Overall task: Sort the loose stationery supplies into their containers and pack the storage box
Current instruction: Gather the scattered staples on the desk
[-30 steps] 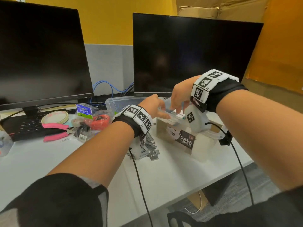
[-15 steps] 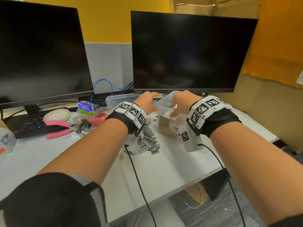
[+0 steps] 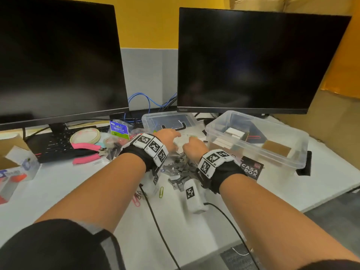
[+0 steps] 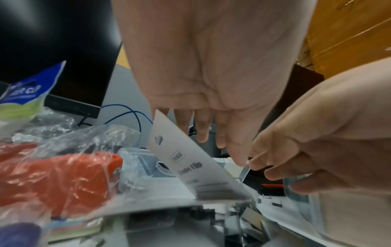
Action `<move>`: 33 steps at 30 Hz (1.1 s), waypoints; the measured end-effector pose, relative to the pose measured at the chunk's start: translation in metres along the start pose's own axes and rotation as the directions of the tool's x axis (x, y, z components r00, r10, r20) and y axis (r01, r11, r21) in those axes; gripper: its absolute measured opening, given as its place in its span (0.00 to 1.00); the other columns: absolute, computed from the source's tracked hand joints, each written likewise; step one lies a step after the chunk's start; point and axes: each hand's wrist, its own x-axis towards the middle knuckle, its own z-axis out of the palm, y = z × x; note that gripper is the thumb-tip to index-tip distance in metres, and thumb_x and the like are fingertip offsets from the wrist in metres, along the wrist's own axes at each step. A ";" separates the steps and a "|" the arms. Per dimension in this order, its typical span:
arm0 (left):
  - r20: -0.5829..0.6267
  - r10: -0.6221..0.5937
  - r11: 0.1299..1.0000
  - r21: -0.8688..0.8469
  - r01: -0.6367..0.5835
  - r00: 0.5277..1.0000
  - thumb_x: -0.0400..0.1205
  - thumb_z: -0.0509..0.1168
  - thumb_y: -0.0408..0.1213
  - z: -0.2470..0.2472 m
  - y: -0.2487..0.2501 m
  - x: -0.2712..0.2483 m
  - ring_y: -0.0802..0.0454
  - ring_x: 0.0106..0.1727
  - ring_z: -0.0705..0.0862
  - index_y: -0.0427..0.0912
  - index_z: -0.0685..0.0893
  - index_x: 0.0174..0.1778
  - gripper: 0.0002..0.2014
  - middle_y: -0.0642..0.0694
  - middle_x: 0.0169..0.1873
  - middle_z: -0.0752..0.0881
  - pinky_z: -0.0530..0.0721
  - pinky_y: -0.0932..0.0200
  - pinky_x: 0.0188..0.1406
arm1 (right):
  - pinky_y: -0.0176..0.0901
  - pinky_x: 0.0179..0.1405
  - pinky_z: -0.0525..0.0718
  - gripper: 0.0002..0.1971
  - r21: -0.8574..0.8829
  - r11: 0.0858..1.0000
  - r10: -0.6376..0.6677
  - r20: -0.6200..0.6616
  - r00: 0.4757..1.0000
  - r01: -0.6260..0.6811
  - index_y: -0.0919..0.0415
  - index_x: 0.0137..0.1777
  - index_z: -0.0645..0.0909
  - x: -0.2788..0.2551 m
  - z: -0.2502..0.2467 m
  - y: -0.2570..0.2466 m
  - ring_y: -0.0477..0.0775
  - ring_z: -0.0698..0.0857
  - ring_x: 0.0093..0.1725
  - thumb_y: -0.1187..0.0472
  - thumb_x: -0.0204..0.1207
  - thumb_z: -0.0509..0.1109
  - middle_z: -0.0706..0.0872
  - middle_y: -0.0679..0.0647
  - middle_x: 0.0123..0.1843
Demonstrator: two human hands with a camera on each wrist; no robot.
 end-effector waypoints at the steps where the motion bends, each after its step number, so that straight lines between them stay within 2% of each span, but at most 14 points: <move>1: 0.020 0.009 0.999 0.038 -0.010 1.000 0.80 0.68 0.40 0.001 -0.002 0.003 0.46 0.79 0.64 0.45 0.64 0.80 0.32 0.45 0.79 0.65 0.63 0.49 0.77 | 0.51 0.68 0.72 0.22 0.011 0.999 0.033 -0.008 0.999 -0.033 0.73 0.74 0.64 0.008 0.003 0.001 0.66 0.71 0.72 0.68 0.81 0.55 0.70 0.69 0.73; 5: 0.107 -0.020 0.981 0.195 -0.001 0.994 0.73 0.74 0.50 0.001 -0.009 0.010 0.44 0.80 0.61 0.50 0.58 0.82 0.44 0.46 0.81 0.61 0.62 0.41 0.76 | 0.58 0.75 0.64 0.29 -0.012 0.992 0.126 0.016 0.992 -0.126 0.63 0.81 0.52 0.033 0.008 0.006 0.69 0.62 0.78 0.65 0.80 0.55 0.59 0.69 0.79; 7: 0.148 -0.032 0.984 0.176 0.006 0.988 0.69 0.77 0.50 -0.001 -0.013 0.009 0.44 0.79 0.65 0.50 0.58 0.82 0.48 0.46 0.80 0.64 0.65 0.42 0.75 | 0.59 0.72 0.68 0.28 -0.010 0.992 0.130 0.030 0.991 -0.129 0.61 0.80 0.55 0.041 0.011 0.010 0.70 0.68 0.74 0.64 0.80 0.55 0.66 0.70 0.76; 10: 0.176 -0.022 0.992 0.128 -0.001 0.984 0.60 0.82 0.50 -0.002 -0.021 0.011 0.44 0.68 0.77 0.49 0.68 0.75 0.48 0.44 0.70 0.78 0.77 0.45 0.67 | 0.55 0.70 0.71 0.30 0.030 0.992 0.123 0.044 0.991 -0.125 0.61 0.82 0.48 0.045 0.017 0.012 0.68 0.73 0.71 0.63 0.82 0.54 0.73 0.69 0.72; 13: 0.216 -0.030 0.990 0.141 -0.001 0.976 0.67 0.79 0.46 -0.002 -0.027 0.010 0.43 0.68 0.76 0.45 0.69 0.75 0.42 0.45 0.70 0.77 0.79 0.52 0.59 | 0.52 0.68 0.71 0.32 0.087 0.990 0.109 0.027 0.994 -0.111 0.60 0.83 0.43 0.048 0.021 0.014 0.68 0.74 0.70 0.64 0.83 0.55 0.74 0.69 0.72; 16: 0.201 -0.032 0.987 0.158 0.000 0.979 0.78 0.70 0.46 -0.002 -0.033 0.010 0.44 0.77 0.67 0.45 0.59 0.82 0.38 0.43 0.78 0.67 0.67 0.52 0.72 | 0.53 0.66 0.73 0.34 0.112 0.985 0.125 0.037 0.991 -0.128 0.59 0.83 0.42 0.048 0.024 0.014 0.68 0.76 0.68 0.62 0.83 0.57 0.76 0.69 0.69; 18: 0.166 -0.035 0.992 0.129 0.013 0.986 0.83 0.63 0.45 -0.006 -0.034 0.006 0.44 0.76 0.68 0.47 0.59 0.82 0.32 0.41 0.77 0.69 0.67 0.53 0.72 | 0.56 0.67 0.73 0.35 0.117 0.982 0.147 0.014 0.989 -0.147 0.62 0.82 0.41 0.049 0.026 0.013 0.69 0.75 0.69 0.62 0.82 0.58 0.75 0.69 0.70; 20: 0.104 -0.045 0.997 0.073 0.038 0.994 0.86 0.58 0.44 -0.013 -0.036 0.001 0.42 0.70 0.75 0.45 0.65 0.79 0.25 0.39 0.71 0.75 0.72 0.51 0.68 | 0.55 0.67 0.74 0.32 0.120 0.978 0.175 -0.024 0.984 -0.171 0.67 0.81 0.46 0.050 0.025 0.012 0.68 0.74 0.69 0.63 0.82 0.58 0.74 0.69 0.70; 21: 0.060 -0.050 0.998 0.038 0.047 0.997 0.87 0.56 0.42 -0.017 -0.039 -0.003 0.41 0.67 0.77 0.44 0.69 0.77 0.22 0.38 0.67 0.78 0.75 0.50 0.66 | 0.54 0.66 0.75 0.28 0.092 0.980 0.182 -0.041 0.982 -0.177 0.69 0.78 0.54 0.050 0.024 0.013 0.67 0.75 0.69 0.63 0.82 0.58 0.75 0.68 0.70; 23: -0.023 -0.100 0.994 -0.036 0.099 0.995 0.88 0.53 0.37 -0.023 -0.048 -0.005 0.40 0.64 0.79 0.43 0.73 0.74 0.18 0.36 0.63 0.80 0.76 0.50 0.64 | 0.50 0.64 0.76 0.19 0.034 0.982 0.185 0.024 0.983 -0.185 0.73 0.70 0.70 0.047 0.021 0.010 0.66 0.77 0.67 0.63 0.82 0.59 0.77 0.67 0.68; 24: -0.054 -0.134 0.990 -0.061 0.130 0.990 0.88 0.53 0.34 -0.024 -0.054 -0.005 0.40 0.63 0.79 0.42 0.75 0.73 0.18 0.35 0.62 0.81 0.76 0.49 0.64 | 0.49 0.63 0.76 0.18 -0.026 0.985 0.175 0.075 0.982 -0.173 0.74 0.68 0.73 0.045 0.021 0.007 0.66 0.77 0.67 0.65 0.82 0.59 0.78 0.68 0.67; 26: -0.111 -0.189 0.979 -0.100 0.178 0.976 0.88 0.52 0.33 -0.027 -0.064 -0.007 0.39 0.61 0.81 0.39 0.77 0.70 0.16 0.34 0.58 0.82 0.77 0.49 0.61 | 0.48 0.63 0.75 0.18 -0.088 0.988 0.136 0.152 0.979 -0.124 0.73 0.69 0.73 0.041 0.023 0.003 0.66 0.77 0.68 0.66 0.81 0.58 0.78 0.68 0.68; 30: -0.206 -0.302 0.946 -0.188 0.265 0.931 0.87 0.55 0.34 -0.025 -0.073 -0.013 0.37 0.59 0.81 0.36 0.76 0.68 0.15 0.33 0.57 0.83 0.78 0.47 0.59 | 0.45 0.64 0.74 0.19 -0.058 0.997 0.064 0.171 0.983 -0.055 0.69 0.71 0.72 0.037 0.033 -0.009 0.63 0.76 0.69 0.67 0.81 0.58 0.76 0.64 0.71; 33: -0.246 -0.390 0.900 -0.308 0.310 0.887 0.86 0.56 0.31 -0.018 -0.074 -0.014 0.37 0.58 0.81 0.34 0.74 0.65 0.13 0.33 0.56 0.83 0.78 0.48 0.56 | 0.50 0.67 0.76 0.17 -0.031 0.999 0.026 0.094 0.995 -0.024 0.68 0.66 0.78 0.037 0.035 -0.014 0.64 0.78 0.66 0.68 0.81 0.57 0.80 0.63 0.67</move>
